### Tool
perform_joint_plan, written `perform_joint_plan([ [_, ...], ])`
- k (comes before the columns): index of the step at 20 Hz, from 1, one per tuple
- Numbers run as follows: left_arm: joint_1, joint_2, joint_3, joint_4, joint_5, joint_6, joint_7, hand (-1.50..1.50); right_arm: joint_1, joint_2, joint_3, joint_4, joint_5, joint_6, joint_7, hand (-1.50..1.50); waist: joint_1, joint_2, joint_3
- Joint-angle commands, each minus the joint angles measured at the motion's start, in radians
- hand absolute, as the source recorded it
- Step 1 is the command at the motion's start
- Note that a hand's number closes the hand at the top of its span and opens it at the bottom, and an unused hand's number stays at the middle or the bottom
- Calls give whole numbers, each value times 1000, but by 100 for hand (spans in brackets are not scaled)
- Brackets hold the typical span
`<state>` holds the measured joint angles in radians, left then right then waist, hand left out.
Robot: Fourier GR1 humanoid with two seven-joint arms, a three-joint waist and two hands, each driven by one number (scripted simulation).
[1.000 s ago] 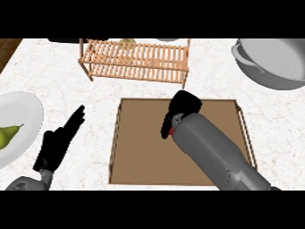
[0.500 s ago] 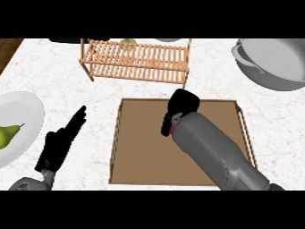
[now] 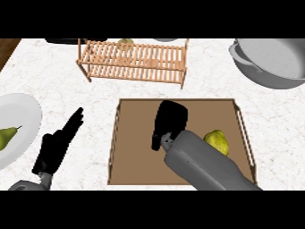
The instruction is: Pick the tomato from the tray and place it in the tiered shelf
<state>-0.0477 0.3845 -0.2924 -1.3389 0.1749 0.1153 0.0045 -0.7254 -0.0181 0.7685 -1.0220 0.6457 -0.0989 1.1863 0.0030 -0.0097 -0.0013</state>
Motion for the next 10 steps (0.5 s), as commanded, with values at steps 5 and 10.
perform_joint_plan([
  [5,26,-24,2,-19,-9,11,19,0,55,17,22,-312,160,1,299,150,-25,-6,1],
  [10,30,-17,7,-22,-20,18,20,0,7,-7,-41,-398,331,110,300,150,-42,-13,0],
])
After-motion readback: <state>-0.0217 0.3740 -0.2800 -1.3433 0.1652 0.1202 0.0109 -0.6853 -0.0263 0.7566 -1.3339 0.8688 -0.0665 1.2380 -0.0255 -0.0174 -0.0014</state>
